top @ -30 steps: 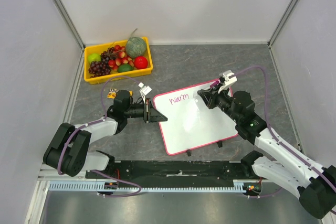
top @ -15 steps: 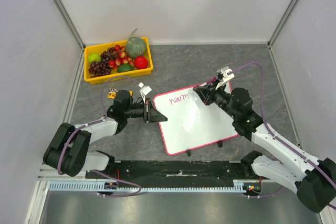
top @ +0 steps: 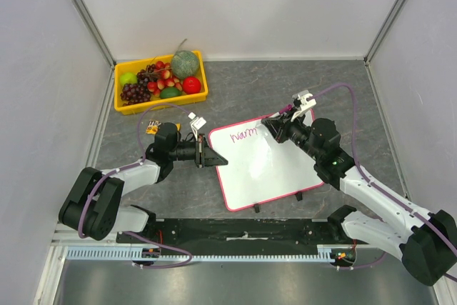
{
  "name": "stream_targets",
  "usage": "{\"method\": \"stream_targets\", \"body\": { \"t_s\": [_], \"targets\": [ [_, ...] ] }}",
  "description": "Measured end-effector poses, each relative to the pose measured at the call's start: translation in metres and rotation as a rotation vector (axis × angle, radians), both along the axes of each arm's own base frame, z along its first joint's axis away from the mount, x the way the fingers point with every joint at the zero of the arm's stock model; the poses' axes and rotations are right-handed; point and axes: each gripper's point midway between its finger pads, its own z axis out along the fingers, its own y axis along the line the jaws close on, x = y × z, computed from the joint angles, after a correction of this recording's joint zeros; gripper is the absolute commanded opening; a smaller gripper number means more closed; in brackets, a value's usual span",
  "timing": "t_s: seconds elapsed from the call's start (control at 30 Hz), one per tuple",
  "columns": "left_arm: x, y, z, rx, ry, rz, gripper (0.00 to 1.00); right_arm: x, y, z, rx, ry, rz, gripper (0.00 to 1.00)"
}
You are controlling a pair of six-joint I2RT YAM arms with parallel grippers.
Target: Write a sentence on the whiteboard
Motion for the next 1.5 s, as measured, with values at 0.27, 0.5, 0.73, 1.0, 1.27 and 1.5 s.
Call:
{"method": "stream_targets", "body": {
  "t_s": [0.27,0.5,0.73,1.0,1.27,1.5],
  "targets": [
    [0.000,0.000,0.000,0.000,0.000,0.000,0.02,0.001,-0.001,-0.002,-0.003,0.003,-0.009,0.00],
    [0.000,0.000,0.000,0.001,0.001,0.002,0.02,0.004,-0.001,-0.007,-0.011,0.014,-0.017,0.00],
    [0.000,0.000,0.000,0.001,0.001,0.002,0.02,0.006,-0.002,-0.008,-0.012,0.014,-0.030,0.00],
    [0.000,0.000,0.000,0.002,0.002,0.002,0.02,0.010,-0.012,-0.004,-0.018,0.000,-0.085,0.00],
    [0.000,0.000,0.000,0.002,0.002,0.002,0.02,0.010,-0.016,-0.003,-0.022,-0.001,-0.109,0.00],
    [0.000,0.000,0.000,0.001,0.001,0.002,0.02,0.009,-0.016,-0.001,-0.013,-0.005,-0.101,0.00]
  ]
}}
